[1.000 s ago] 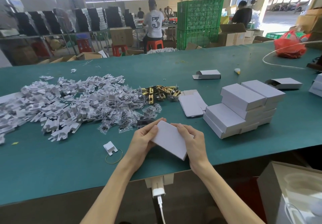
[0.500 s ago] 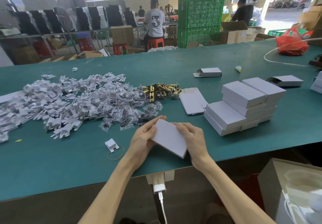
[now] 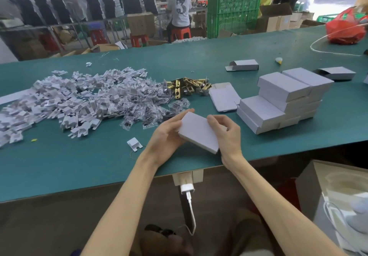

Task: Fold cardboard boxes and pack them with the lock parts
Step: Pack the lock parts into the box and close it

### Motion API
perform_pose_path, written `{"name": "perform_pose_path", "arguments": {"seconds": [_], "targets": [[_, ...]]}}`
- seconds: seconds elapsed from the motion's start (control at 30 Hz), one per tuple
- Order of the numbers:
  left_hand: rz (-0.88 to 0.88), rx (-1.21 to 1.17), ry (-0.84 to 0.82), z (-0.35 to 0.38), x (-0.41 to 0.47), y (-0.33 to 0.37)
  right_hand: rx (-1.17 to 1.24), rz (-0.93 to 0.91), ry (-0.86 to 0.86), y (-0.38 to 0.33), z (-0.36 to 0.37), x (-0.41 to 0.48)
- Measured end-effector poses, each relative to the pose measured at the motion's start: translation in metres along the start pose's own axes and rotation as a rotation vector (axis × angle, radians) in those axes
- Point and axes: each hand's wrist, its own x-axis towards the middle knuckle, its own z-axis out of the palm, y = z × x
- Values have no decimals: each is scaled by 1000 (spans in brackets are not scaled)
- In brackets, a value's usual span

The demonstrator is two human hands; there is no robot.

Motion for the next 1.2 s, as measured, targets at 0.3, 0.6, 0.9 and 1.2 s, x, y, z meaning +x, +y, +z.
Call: {"name": "perform_pose_path", "arguments": {"seconds": [0.3,0.6,0.9,1.2], "targets": [[68,-38,246,0,3,-5,-774,-445,-143,6,17,-14],[55,-11,227,3,-4,-2,-651,-429,-283,7,12,-14],[79,150,205,8,-6,-7,-684,-464,-287,6,14,-17],[107,385,215,8,-4,-12,-798,-526,-280,12,18,-18]]}}
